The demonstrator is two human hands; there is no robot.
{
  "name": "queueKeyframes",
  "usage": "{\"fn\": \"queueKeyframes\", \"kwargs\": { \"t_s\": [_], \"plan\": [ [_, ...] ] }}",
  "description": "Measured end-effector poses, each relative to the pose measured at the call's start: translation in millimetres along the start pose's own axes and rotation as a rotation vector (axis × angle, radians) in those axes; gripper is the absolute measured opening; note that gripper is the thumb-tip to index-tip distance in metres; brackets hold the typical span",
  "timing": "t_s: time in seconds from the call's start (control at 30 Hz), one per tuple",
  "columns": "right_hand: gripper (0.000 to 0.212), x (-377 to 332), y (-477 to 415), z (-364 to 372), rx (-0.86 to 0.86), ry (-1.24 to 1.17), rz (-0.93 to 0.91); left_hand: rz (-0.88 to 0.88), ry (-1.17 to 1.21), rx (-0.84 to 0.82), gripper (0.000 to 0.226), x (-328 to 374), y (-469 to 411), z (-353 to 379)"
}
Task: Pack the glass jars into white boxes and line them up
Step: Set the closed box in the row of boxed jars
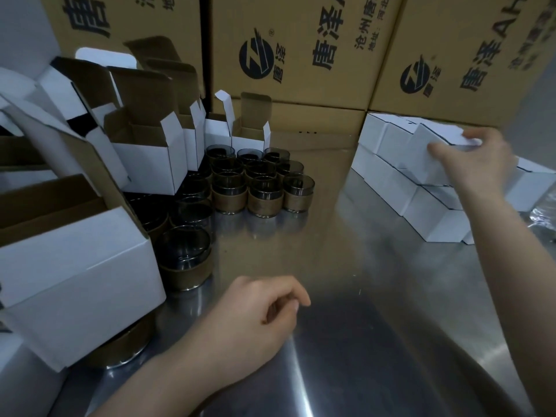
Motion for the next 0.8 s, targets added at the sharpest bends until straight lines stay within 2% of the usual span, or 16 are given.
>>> {"fn": "queueKeyframes", "kwargs": {
  "t_s": [0.3, 0.8],
  "plan": [
    [0.059, 16, -13, 13, -0.05, 0.059, 0.04, 0.002, 0.02, -0.025, 0.018, -1, 0, -1],
    [0.056, 15, -18, 22, 0.016, 0.125, 0.012, -0.012, 0.012, -0.029, 0.018, -3, 0, 0]
  ]
}}
Point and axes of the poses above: each hand's wrist, its own y-axis away from the middle knuckle, its own z-axis out of the palm, x = y × z, the point moved 3 cm from there along -y, towards the middle knuckle, and after that the axes turned 4 degrees about z, right-handed, at the moved point
